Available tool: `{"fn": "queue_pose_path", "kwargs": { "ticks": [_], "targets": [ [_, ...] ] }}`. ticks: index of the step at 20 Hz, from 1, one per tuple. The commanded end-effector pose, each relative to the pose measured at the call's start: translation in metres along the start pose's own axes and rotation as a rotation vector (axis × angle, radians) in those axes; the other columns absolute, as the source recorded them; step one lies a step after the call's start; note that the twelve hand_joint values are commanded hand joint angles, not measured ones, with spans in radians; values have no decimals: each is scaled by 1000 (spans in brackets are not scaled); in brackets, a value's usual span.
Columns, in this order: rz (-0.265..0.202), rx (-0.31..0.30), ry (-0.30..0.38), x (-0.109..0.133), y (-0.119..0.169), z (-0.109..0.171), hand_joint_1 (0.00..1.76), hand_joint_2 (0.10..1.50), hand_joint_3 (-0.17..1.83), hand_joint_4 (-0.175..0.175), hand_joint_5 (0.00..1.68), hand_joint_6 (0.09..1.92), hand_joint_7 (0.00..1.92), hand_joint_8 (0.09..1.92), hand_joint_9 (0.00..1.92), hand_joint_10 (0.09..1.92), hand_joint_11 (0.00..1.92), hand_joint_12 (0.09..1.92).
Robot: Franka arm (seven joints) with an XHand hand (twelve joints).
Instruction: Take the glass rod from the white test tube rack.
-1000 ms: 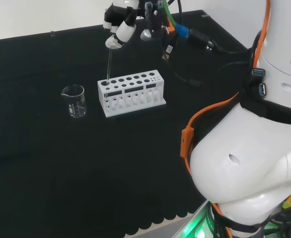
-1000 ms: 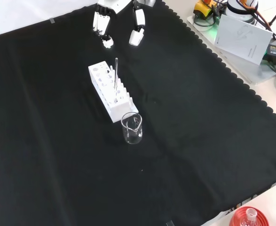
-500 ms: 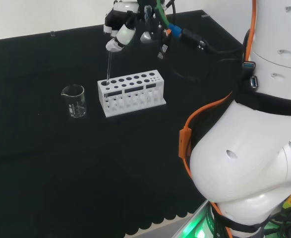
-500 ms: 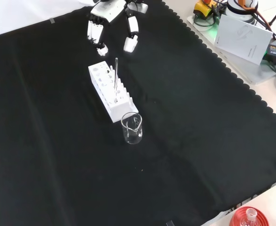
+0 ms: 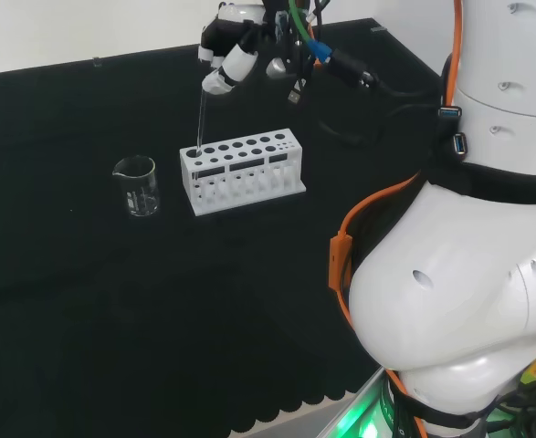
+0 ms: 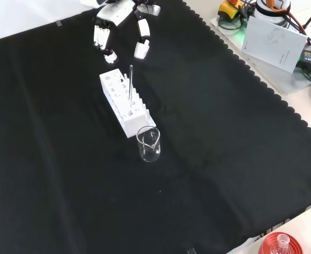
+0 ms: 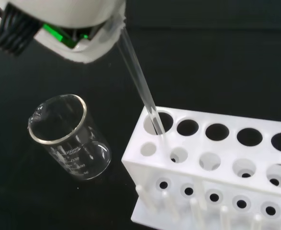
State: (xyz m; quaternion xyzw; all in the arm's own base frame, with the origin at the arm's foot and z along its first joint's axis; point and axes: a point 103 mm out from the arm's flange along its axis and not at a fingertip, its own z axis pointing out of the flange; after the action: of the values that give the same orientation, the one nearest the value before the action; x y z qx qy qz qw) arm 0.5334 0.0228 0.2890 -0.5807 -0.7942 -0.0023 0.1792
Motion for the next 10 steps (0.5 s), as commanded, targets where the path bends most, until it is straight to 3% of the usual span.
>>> {"fn": "queue_pose_path", "kwargs": {
  "ticks": [1,10],
  "targets": [
    [14,28,15,2,-1,14,960,515,638,-175,467,954,799,857,867,784,767,1255],
    [35,79,49,20,-1,42,959,518,636,-175,474,952,806,852,871,780,769,1253]
  ]
}}
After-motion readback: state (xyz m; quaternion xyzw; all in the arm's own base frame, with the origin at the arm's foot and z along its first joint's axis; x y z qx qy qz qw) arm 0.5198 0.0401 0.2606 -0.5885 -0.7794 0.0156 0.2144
